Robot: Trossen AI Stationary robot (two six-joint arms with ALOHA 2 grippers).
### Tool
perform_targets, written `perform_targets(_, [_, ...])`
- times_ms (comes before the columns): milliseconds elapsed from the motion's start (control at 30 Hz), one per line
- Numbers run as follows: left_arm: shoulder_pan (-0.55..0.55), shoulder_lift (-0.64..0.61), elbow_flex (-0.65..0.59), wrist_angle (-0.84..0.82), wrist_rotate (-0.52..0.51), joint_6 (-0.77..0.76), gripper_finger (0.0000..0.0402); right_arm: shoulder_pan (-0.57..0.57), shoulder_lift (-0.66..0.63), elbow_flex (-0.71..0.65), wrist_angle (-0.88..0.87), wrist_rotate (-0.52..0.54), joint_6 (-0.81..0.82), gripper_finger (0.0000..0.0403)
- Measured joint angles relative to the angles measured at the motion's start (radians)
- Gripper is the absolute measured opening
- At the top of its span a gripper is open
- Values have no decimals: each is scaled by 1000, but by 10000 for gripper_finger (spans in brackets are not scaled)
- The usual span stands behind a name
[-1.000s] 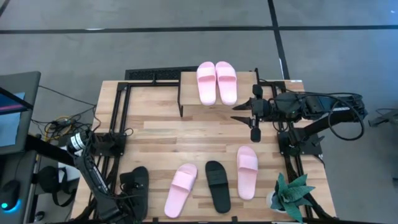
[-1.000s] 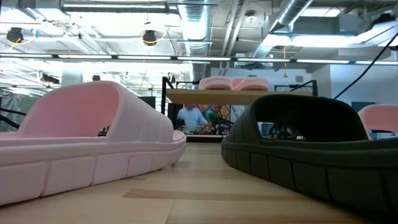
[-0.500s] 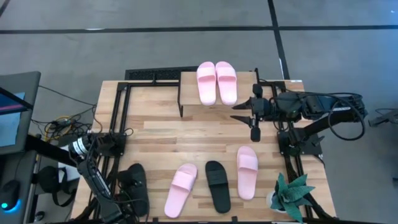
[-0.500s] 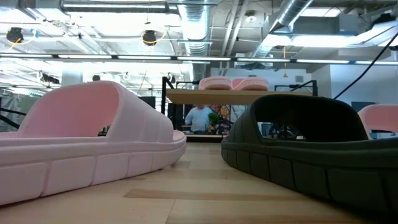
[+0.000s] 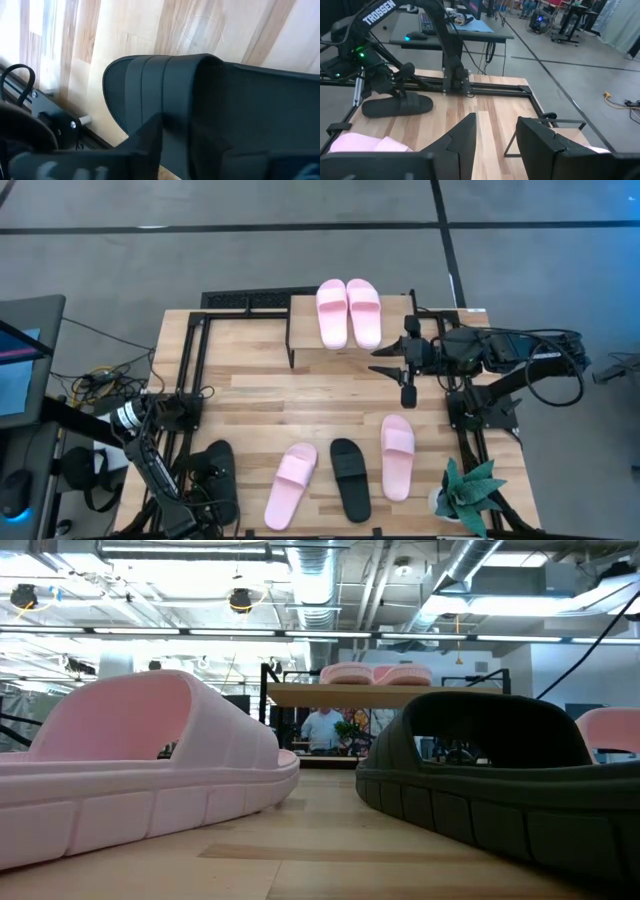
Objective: Pick and place slides into the shelf
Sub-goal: Put the left black slide under the shelf
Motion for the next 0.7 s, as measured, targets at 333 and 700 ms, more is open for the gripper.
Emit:
perform_targets(333, [7, 0, 12, -20, 3, -55, 4, 0, 18, 1, 5, 0, 0, 127])
perform_targets(700, [59, -32, 76, -153, -91, -25, 1, 1, 40, 0, 6, -1, 11, 127])
